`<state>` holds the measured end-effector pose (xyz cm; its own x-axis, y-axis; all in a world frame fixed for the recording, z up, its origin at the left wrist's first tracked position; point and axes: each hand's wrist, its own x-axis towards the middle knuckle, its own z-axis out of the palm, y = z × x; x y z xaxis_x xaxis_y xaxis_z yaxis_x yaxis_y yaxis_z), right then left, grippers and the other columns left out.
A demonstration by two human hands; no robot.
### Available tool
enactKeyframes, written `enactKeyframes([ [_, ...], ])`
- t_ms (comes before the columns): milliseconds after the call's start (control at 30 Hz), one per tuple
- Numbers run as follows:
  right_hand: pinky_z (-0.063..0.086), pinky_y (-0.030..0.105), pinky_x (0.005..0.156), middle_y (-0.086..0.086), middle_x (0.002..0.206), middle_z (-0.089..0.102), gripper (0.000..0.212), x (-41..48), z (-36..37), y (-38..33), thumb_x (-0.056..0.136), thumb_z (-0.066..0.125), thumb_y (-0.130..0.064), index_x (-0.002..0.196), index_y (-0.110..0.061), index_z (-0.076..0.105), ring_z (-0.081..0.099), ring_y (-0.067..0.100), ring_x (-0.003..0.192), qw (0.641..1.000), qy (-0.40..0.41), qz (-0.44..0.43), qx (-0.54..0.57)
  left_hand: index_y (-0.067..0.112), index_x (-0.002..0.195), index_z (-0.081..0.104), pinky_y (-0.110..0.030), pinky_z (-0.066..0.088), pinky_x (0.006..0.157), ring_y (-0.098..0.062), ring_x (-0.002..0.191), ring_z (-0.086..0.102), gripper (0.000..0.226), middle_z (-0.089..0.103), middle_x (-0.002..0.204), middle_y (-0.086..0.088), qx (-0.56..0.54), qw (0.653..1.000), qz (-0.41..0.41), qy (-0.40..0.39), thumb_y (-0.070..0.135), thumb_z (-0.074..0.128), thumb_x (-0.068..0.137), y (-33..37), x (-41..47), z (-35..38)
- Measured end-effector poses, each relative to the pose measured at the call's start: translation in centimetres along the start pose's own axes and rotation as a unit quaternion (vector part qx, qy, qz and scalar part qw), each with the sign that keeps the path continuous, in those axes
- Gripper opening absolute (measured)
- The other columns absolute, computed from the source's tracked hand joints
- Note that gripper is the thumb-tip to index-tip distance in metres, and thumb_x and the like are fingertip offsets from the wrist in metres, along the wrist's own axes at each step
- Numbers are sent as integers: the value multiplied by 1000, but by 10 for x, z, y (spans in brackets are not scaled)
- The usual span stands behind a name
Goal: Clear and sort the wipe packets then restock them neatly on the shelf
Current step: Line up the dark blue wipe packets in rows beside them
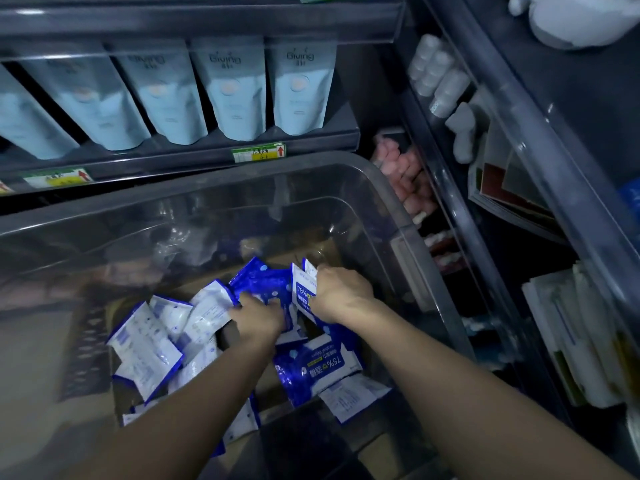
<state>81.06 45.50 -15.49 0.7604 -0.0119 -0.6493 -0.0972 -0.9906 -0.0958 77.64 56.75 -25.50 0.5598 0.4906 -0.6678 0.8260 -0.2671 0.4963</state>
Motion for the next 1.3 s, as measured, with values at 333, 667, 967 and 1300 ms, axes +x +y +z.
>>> enactKeyframes([
  [333,48,35,80,11,127,57,46,-7,4,2,87,66,-25,126,-11,47,59,31,114,996,58,-55,-28,8,93,55,-48,56,75,-29,72,64,13,65,93,-18,-306,947,-26,-90,-3,61,87,20,1,-16],
  [667,39,32,65,9,112,64,35,-48,-22,2,91,60,-19,119,-14,40,62,33,101,972,178,-141,53,12,100,51,-35,52,71,-22,82,64,14,63,92,-6,-195,960,197,25,25,55,96,11,-30,-95],
  [967,46,37,78,4,104,67,18,-143,-43,33,88,61,-26,104,-21,55,59,29,98,894,354,-159,226,4,118,54,-39,60,62,-20,67,70,34,69,99,-15,-261,909,249,-207,2,64,86,44,-92,-135],
  [1300,46,39,87,1,115,65,31,-292,-18,108,91,59,-24,118,-20,46,60,24,103,816,470,-38,333,22,117,61,-47,51,93,-32,101,66,34,70,112,-8,-99,817,468,-324,8,67,87,65,-236,-116],
])
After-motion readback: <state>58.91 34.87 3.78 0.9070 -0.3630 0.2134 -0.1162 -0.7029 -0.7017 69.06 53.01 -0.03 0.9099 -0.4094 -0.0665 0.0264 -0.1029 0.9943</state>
